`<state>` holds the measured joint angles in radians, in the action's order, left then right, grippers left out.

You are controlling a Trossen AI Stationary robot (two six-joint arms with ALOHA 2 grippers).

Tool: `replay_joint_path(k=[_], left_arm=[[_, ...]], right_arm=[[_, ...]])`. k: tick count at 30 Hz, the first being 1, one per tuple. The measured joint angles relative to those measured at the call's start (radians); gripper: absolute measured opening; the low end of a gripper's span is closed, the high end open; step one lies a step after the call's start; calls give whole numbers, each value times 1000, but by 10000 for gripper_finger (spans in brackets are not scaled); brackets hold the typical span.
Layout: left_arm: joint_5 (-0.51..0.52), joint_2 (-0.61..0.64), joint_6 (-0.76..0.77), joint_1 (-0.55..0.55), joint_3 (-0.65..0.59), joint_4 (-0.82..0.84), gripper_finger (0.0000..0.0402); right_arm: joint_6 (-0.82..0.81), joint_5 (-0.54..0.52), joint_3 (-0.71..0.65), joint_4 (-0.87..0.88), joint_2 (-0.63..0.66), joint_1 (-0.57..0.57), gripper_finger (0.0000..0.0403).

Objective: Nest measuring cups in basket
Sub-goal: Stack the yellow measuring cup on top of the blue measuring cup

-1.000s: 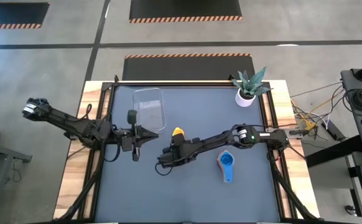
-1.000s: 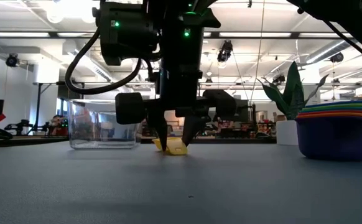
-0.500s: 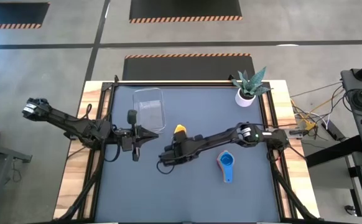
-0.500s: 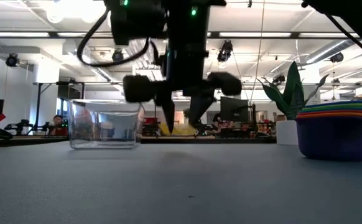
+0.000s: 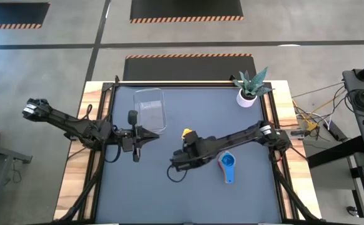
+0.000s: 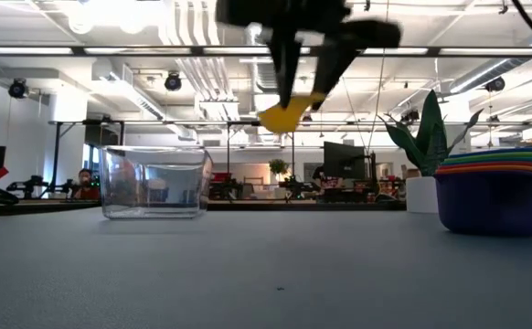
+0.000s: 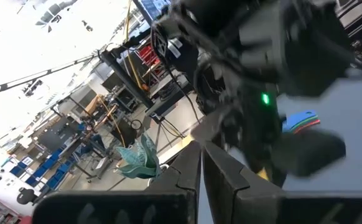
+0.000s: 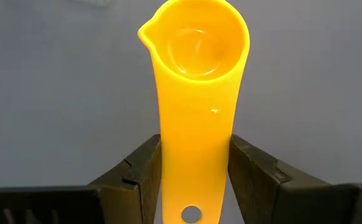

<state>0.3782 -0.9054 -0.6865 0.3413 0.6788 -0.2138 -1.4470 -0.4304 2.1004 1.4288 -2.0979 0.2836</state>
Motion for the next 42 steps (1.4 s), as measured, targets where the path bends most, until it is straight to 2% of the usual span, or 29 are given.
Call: replay_joint_path(k=[9, 15, 30, 36, 42], left_arm=[[0, 0, 0, 0, 0, 0, 0], [0, 4, 0, 0, 0, 3, 0], [0, 6, 4, 0, 0, 7, 0], [0, 7, -1, 0, 0, 6, 0], [0, 8, -6, 0, 0, 6, 0]], right_arm=[[-138, 120, -7, 122, 123, 84, 150], [-267, 128, -54, 141, 196, 151, 150], [-726, 255, -285, 118, 211, 419, 150], [-727, 246, -345, 113, 211, 434, 150], [-680, 244, -388, 111, 212, 400, 150]])
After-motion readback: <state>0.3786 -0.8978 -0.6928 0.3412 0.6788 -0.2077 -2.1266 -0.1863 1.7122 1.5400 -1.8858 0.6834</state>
